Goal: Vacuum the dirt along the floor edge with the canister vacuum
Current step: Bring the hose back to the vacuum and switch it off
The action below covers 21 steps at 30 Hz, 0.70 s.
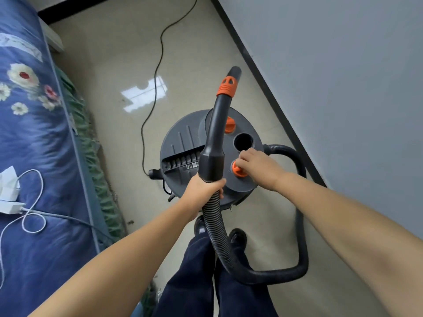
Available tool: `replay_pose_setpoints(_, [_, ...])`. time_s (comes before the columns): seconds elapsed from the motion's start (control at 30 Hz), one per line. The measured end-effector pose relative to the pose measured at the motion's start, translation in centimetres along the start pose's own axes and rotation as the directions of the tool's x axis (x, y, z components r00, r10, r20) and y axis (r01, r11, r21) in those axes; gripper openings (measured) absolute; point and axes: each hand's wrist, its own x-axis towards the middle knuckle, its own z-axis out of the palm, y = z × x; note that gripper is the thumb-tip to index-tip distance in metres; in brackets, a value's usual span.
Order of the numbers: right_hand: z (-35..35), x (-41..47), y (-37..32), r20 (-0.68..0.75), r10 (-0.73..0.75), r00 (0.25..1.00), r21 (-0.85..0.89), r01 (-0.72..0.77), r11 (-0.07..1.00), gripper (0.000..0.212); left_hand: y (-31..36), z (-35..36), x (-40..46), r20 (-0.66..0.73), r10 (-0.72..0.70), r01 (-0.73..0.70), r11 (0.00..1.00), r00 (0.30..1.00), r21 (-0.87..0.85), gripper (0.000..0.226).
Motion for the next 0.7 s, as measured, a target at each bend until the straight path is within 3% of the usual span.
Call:
replay_pose_setpoints(0.13, [-0.1, 0.3, 1.0, -0.034, -0.146, 0.989, -0.09, 0.142, 0.986, 0.05, -0.5, 0.0, 0.0, -0.016, -0.024, 0.024, 1.0, 1.0, -0.014, 0.021])
replay_pose_setpoints(0.23, [-0.5, 0.2, 0.6, -0.058, -0.12, 0.991, -0.058, 0.116, 0.992, 0.036, -0.6, 0.5, -0.4, -0.018, -0.022, 0.021, 1.0, 1.0, -0.022, 0.014])
replay_pose_setpoints(0.4, [-0.1, -2.6, -0.4, -0.092, 0.168, 0.981, 0.279, -0.137, 0.951, 0.039, 0.4, 1.7, -1.9, 0.008, 0.0, 0.0, 0.999, 1.0, -0.053, 0.012])
replay_pose_setpoints(0.47, [-1.3, -4.1, -1.4, -0.115, 0.358, 0.927, 0.546, -0.242, 0.802, 0.039, 1.5, 2.1, -3.0, 0.052, 0.009, -0.005, 0.996, 0.999, -0.089, 0.012])
replay_pose_setpoints(0.53, [-3.9, -5.3, -2.3, -0.198, 0.5, 0.843, 0.722, -0.219, 0.656, 0.04, 2.7, 2.3, -4.2, 0.135, 0.023, -0.003, 0.989, 0.991, -0.151, 0.013])
replay_pose_setpoints(0.6, [-7.6, -5.7, -2.8, -0.42, 0.422, 0.803, 0.614, -0.09, 0.784, 0.05, 4.0, 2.0, -5.4, 0.23, 0.039, -0.002, 0.987, 0.972, -0.158, 0.016])
replay_pose_setpoints(0.67, [-11.4, -5.3, -3.3, -0.588, 0.145, 0.796, 0.256, 0.013, 0.967, 0.064, 5.2, 1.4, -6.6, 0.324, 0.038, -0.003, 0.994, 0.945, -0.108, 0.014])
replay_pose_setpoints(0.7, [-13.2, -5.0, -3.6, -0.57, -0.004, 0.821, 0.053, 0.041, 0.998, 0.07, 5.8, 0.9, -7.3, 0.375, 0.037, -0.009, 0.997, 0.926, -0.078, 0.014])
